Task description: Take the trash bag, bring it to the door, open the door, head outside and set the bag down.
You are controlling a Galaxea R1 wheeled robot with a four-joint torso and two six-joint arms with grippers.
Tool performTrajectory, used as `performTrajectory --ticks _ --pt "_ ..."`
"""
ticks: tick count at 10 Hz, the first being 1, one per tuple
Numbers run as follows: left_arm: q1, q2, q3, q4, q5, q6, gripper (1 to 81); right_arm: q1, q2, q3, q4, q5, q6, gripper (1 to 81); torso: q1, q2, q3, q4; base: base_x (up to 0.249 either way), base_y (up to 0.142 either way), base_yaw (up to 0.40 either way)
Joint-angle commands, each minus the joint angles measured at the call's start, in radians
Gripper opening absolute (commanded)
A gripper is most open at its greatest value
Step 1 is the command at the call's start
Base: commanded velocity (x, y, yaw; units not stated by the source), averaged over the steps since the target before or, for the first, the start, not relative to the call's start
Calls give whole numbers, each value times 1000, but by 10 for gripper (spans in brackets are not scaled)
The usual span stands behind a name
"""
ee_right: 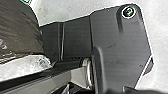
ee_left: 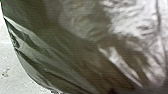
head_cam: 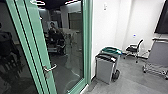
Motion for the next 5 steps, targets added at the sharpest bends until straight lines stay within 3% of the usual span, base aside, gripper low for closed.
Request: performTrajectory --ticks 1,4,5 --pt "-64 1 -1 5 59 5 10 43 7 4 -12 -54 -4 811 0 0 0 0 185 0 0" --pt "-63 1 -1 5 60 5 10 43 7 4 -12 -55 -6 811 0 0 0 0 184 0 0" --pt "-64 1 -1 5 60 5 10 43 7 4 -12 -54 -4 811 0 0 0 0 184 62 0"
